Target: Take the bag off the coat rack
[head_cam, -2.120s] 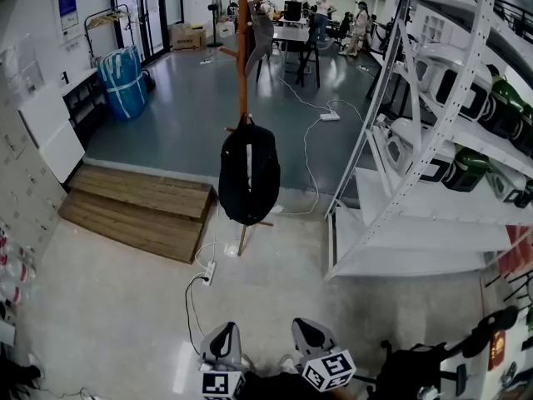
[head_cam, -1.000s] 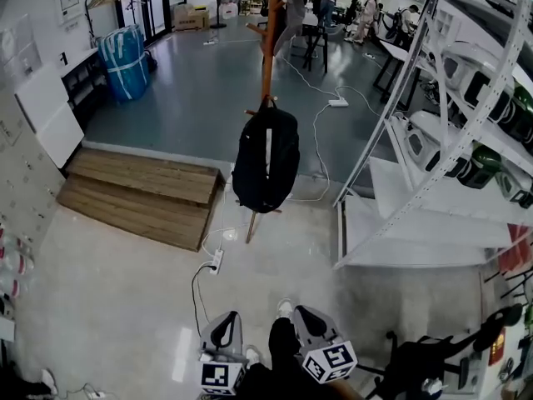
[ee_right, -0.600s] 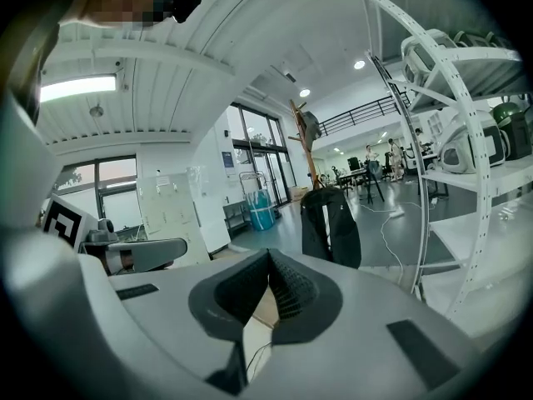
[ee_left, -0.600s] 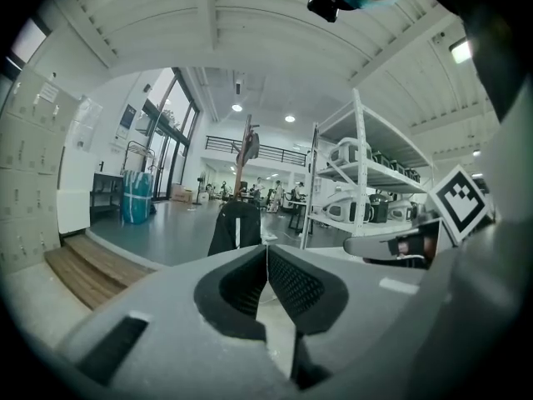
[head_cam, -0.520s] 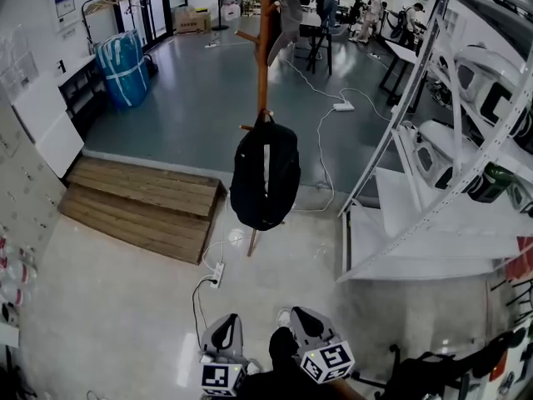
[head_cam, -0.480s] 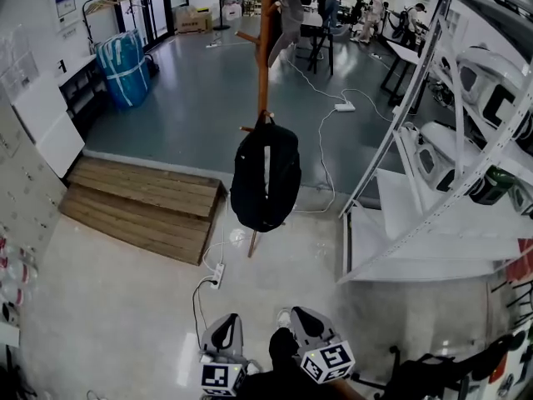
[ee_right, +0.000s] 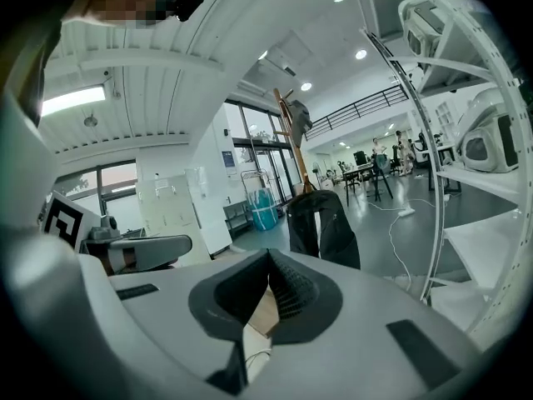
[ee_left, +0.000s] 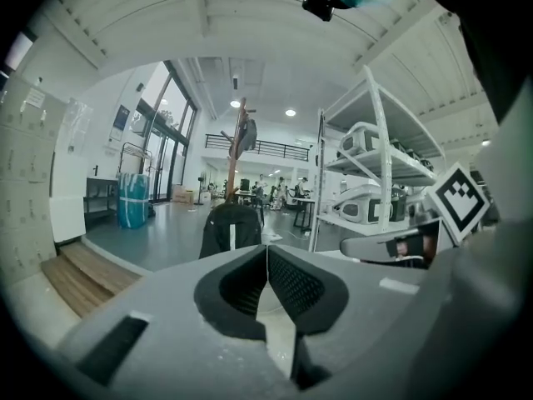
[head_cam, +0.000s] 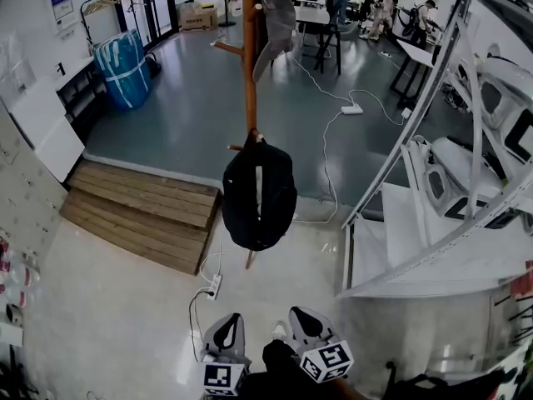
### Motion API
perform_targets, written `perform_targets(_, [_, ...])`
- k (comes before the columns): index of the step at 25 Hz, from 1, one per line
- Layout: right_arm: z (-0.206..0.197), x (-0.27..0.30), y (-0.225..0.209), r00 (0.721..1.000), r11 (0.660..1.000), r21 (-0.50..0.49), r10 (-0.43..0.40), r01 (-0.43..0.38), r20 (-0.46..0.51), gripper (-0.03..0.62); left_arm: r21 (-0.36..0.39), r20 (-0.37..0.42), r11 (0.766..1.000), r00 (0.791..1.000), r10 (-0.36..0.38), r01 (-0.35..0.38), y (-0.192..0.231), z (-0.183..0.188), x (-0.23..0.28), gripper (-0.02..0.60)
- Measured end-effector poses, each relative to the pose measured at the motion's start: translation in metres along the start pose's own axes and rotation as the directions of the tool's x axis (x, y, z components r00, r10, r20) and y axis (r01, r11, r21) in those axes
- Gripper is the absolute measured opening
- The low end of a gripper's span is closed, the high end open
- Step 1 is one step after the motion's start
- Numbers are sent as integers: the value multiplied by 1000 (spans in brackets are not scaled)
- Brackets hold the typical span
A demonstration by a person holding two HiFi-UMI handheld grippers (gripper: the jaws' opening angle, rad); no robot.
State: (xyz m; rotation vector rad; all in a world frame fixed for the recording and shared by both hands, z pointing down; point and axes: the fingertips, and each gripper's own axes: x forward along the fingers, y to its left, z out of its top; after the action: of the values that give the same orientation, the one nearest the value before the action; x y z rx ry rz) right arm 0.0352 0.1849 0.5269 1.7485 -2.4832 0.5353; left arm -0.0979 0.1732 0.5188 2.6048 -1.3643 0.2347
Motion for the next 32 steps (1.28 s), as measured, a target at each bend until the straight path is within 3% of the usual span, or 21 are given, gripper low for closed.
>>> perform_targets(12, [40, 58, -86, 998, 998, -26, 57, -57, -4, 12, 3, 32, 997, 997, 76, -76, -1, 39, 95, 18])
perform_targets(19, [46, 84, -101, 997, 997, -12, 81, -81, -10, 12, -27, 93, 993, 988, 120, -118, 17, 52, 119, 18])
perform_targets(22, [53, 97, -106, 997, 997, -12, 76, -76, -9, 12, -15, 84, 991, 987, 134, -133, 32, 46, 133, 18])
perform_targets(32, [78, 159, -125, 999, 999, -26, 39, -39, -12, 12, -34, 94, 994, 990, 106, -103, 81, 67, 193, 18])
